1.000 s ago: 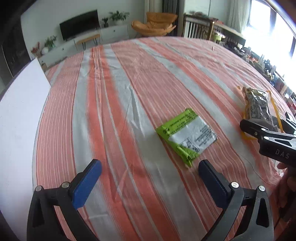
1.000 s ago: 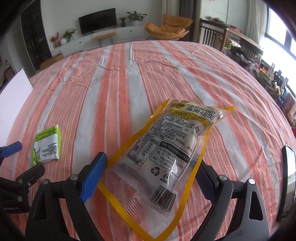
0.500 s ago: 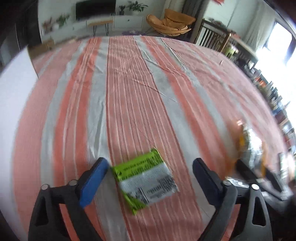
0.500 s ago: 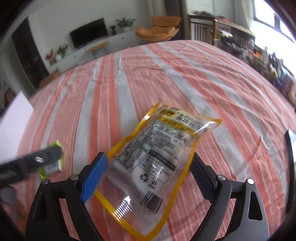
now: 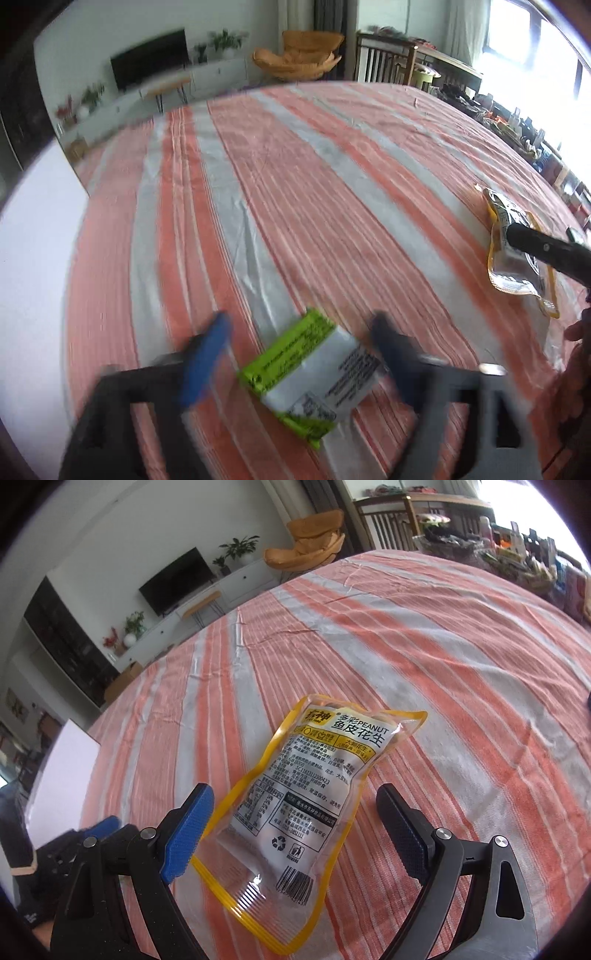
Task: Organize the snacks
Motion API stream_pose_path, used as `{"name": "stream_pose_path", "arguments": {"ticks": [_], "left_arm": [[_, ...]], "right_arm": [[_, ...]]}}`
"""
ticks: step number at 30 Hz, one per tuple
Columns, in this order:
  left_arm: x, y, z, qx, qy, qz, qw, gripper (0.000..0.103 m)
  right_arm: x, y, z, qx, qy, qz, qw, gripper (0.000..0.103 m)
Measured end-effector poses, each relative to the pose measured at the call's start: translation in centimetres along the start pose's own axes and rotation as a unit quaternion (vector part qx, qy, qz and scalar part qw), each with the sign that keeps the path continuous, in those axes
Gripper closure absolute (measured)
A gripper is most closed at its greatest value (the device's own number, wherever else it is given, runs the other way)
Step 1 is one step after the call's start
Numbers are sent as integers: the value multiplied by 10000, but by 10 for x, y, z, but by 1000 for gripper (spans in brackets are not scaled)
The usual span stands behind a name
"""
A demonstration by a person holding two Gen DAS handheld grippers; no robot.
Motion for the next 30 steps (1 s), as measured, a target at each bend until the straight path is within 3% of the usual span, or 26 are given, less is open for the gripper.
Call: {"name": "stream_pose_path", "arguments": {"ticks": [4, 8, 12, 17, 20, 24, 30], "left_arm": [[1, 5, 3, -442, 48, 19, 9990, 5], [11, 17, 4, -1027, 66, 139, 9946, 5], [19, 19, 19, -1475, -353, 10, 9884, 5], [5, -2, 27, -994, -1179, -465, 9869, 5], [1, -4, 31, -660, -1537, -416, 9850, 5], [0, 2, 33, -679, -1598, -309, 9843, 14], [-12, 10, 35, -713, -1638, -447, 9829, 12]], "right_arm": [[-4, -3, -2, -253, 304, -10, 9992, 11], [-4, -2, 0, -182, 256, 2, 9995, 11], [-4, -2, 0, -168, 254, 3, 9995, 11], [-3, -2, 0, -156, 232, 7, 9996, 11], [-3, -2, 0, -168, 247, 5, 9996, 11], [-4, -1, 0, -169, 249, 6, 9995, 11], [-4, -2, 0, -167, 242, 8, 9996, 11]]}}
Point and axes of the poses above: each gripper's, at about its wrist camera, not at the fingertips, and y roughly against the way its jaws point, z to its right, x to its top, the point moved 9 cm from there along -y, roughly the way its jaws point, and after that the axes turned 14 degrees about -y, right-handed, at the moved point
